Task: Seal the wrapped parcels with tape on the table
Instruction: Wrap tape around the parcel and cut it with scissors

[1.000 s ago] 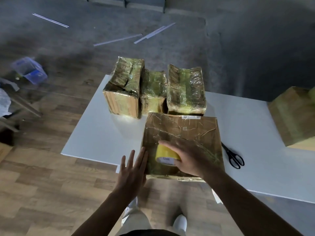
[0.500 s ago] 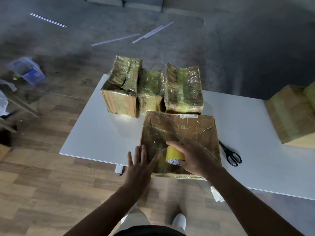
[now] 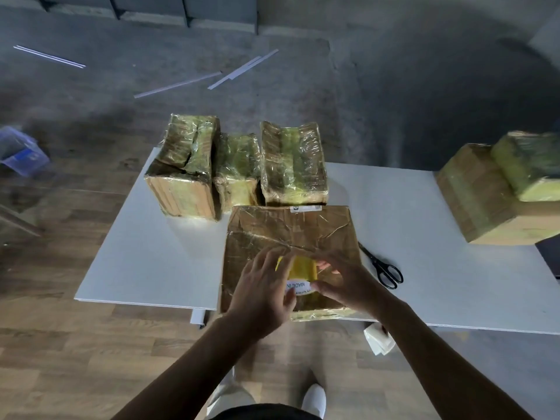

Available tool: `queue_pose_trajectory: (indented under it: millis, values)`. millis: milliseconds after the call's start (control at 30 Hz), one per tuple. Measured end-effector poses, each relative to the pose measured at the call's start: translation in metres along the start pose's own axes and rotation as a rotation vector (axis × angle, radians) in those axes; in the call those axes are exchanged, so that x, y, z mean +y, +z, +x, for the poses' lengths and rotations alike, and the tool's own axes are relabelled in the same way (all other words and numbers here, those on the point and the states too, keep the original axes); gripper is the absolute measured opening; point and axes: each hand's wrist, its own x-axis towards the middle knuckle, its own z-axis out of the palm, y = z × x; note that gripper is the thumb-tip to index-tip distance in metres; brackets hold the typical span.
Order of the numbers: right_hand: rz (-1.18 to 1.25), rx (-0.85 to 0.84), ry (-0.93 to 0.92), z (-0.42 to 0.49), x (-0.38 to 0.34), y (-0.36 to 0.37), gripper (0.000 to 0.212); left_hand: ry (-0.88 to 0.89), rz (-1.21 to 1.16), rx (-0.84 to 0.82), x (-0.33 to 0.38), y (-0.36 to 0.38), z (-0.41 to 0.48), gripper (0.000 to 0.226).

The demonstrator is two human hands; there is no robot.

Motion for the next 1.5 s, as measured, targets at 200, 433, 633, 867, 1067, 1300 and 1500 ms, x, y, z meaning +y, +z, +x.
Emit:
queue_pose_trajectory:
  millis: [200,433,633,867,1067,1300,1500]
  values:
    - [0.04,0.116,0.041,-0.008,0.018,-0.011,0.036,0.084,0.008,-0.082,0.011,0.014,0.022,0.073]
    - [-0.139,-0.029,-0.014,-0.008,0.007,-0.004,0.079,-0.198,-0.041,-0.004,-0.024,0.019,-0.011,0.095]
    - [-0.199,-0.051,-0.019,0.0,-0.013,0.003,0.082,-0.666,-0.361,-0.038,-0.059,0.018,-0.042,0.072]
    - [-0.195,-0.089,-0.003,0.001,-0.006,0.0,0.08,-0.613,-0.224,0.048,-0.055,0.018,-0.04,0.084]
    - [0.016,0.099,0.004,-0.007,0.005,-0.007,0.04,-0.172,-0.115,0.082,-0.015,0.01,-0.01,0.095]
    - [-0.139,0.527,0.266,-0.01,0.063,-0.02,0.016,0.059,-0.173,0.117,0.035,0.014,0.028,0.051]
    - [-0.255,0.373,0.497,-0.01,0.122,-0.028,0.023,0.106,-0.171,0.146,0.054,0.033,0.049,0.035]
